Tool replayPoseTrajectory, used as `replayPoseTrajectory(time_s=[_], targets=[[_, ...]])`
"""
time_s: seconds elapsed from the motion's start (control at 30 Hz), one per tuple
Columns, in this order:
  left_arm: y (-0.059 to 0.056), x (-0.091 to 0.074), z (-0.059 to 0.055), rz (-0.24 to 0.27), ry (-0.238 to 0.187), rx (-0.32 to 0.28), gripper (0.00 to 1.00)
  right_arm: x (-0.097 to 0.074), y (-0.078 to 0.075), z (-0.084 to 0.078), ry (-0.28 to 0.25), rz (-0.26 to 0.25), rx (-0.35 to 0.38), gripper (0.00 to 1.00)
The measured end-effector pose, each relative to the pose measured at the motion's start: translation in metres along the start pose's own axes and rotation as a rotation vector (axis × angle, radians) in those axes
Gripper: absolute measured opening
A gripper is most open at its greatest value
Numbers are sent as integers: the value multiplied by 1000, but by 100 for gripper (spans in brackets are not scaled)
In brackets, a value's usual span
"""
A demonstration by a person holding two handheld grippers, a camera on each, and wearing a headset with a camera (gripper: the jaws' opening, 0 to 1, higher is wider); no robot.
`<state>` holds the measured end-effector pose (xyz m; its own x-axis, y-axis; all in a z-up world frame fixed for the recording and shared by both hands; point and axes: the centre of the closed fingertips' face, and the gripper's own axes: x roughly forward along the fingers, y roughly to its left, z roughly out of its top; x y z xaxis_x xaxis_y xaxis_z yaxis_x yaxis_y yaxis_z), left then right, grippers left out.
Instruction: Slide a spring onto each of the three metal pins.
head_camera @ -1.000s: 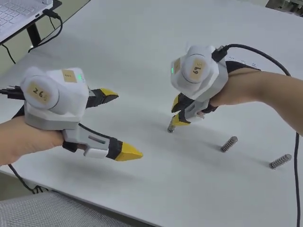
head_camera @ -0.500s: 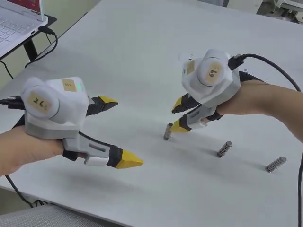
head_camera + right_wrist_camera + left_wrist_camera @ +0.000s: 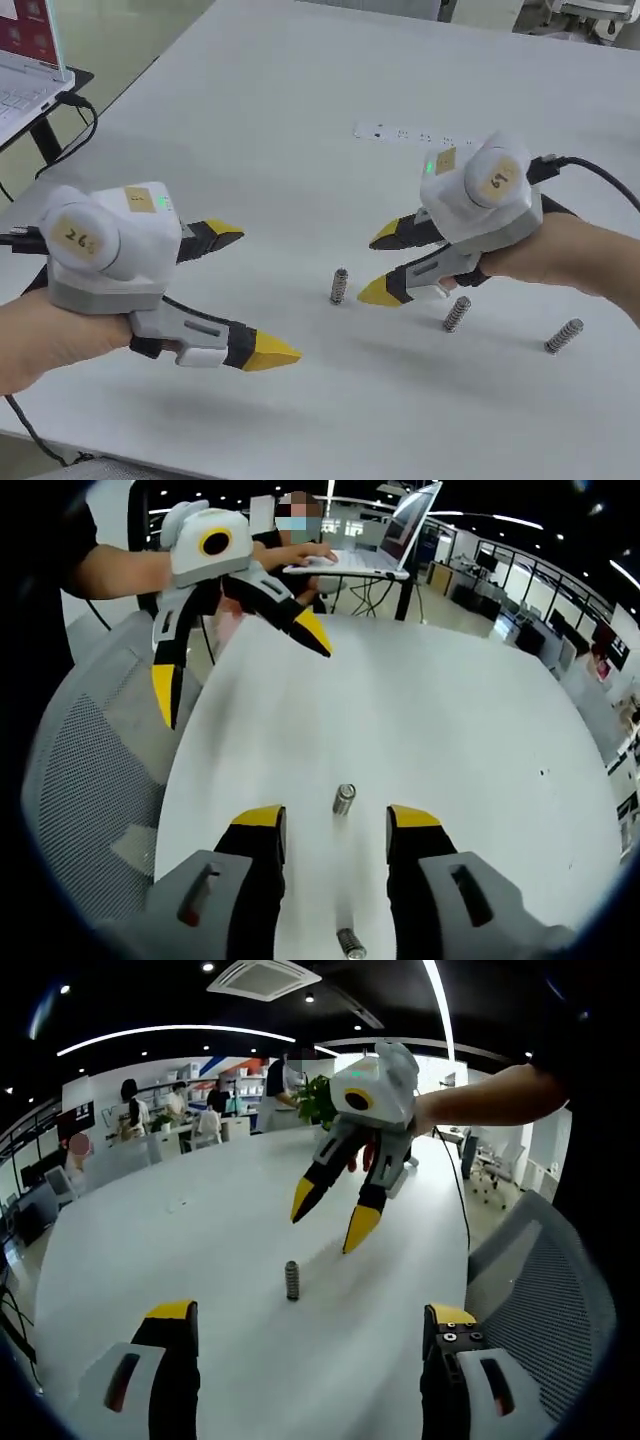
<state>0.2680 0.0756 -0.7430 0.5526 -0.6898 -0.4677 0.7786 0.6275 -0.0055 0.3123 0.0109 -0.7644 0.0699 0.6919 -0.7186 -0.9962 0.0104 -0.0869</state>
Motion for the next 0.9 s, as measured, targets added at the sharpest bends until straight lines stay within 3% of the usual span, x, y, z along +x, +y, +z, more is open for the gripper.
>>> replayPoseTrajectory(time_s=[0.2,0.33,0.47,0.6,0.7,0.9], targets=[[-1,2,1,-3,8,-4,90,-12,6,1,-93,-46,44,46],[-2,3,6,-2,-5,-13,90,-29,6,-1,-174,-100,111,46],[-4,6,10,-6,-11,-11,90,-44,11,-7,-219,-126,147,52],[-9,8,15,-17,-23,-11,91,-61,13,-20,-247,-163,178,55],[-10,9,17,-17,-29,-13,92,-76,11,-31,-277,-219,213,61],[-12,7,21,-1,-36,-10,92,-107,17,-60,-290,-293,279,70]])
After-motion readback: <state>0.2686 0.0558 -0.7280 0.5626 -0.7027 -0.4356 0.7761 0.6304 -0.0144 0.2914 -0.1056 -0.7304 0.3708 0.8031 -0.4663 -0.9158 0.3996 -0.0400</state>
